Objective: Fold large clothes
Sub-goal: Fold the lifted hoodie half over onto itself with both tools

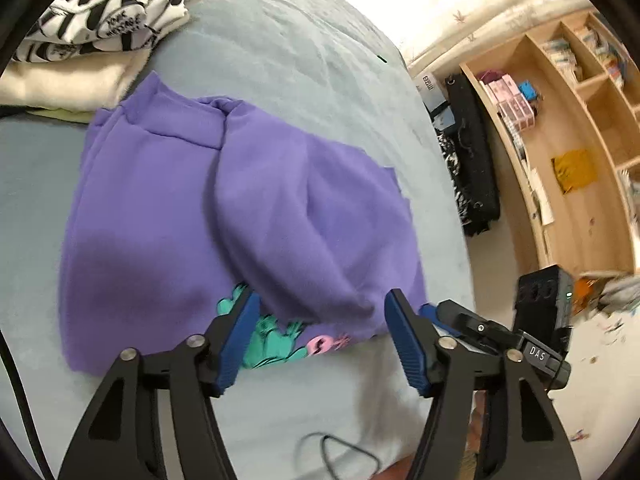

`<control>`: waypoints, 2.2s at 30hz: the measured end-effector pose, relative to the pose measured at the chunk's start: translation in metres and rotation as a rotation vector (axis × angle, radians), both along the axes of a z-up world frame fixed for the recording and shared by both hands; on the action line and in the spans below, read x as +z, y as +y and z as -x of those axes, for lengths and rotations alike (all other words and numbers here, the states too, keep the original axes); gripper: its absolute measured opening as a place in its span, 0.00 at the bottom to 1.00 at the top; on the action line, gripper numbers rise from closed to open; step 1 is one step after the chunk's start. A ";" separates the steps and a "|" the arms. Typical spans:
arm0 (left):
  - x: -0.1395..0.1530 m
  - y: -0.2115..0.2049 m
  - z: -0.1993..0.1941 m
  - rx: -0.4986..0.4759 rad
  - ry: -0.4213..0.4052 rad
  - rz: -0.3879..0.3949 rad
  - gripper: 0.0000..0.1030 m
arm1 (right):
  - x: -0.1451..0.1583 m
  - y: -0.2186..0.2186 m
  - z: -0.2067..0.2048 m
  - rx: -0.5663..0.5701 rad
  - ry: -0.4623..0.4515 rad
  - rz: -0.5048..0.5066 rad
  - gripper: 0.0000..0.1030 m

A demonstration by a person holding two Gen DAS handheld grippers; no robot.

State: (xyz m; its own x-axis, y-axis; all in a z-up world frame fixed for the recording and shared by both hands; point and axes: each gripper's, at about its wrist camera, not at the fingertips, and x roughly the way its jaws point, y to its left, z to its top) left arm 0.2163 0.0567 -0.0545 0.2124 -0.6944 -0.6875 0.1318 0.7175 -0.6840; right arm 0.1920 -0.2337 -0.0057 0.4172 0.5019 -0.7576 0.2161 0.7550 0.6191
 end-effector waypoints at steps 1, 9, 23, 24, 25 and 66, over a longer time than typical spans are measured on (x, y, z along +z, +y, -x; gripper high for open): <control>-0.003 -0.001 -0.005 0.001 0.016 0.001 0.63 | -0.002 0.002 -0.006 -0.012 0.020 -0.025 0.65; -0.054 -0.020 -0.032 -0.005 0.129 -0.007 0.63 | -0.025 0.023 -0.045 -0.011 0.162 -0.031 0.67; -0.121 -0.061 -0.055 -0.112 0.241 0.093 0.62 | -0.083 0.027 -0.080 0.010 0.295 -0.045 0.66; -0.120 -0.066 -0.056 -0.113 0.228 0.090 0.61 | -0.082 0.025 -0.080 0.008 0.273 -0.044 0.62; -0.118 -0.070 -0.057 -0.114 0.209 0.084 0.60 | -0.082 0.023 -0.080 0.011 0.254 -0.045 0.58; -0.085 -0.061 0.011 -0.018 -0.063 -0.065 0.44 | -0.060 0.005 -0.004 0.169 -0.076 0.015 0.44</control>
State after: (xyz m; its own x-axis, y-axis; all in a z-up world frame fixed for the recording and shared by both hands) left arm 0.2048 -0.0042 -0.1392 0.2446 -0.6525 -0.7172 0.1862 0.7575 -0.6257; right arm 0.1956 -0.2282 -0.0653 0.3839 0.5585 -0.7353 0.0386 0.7859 0.6171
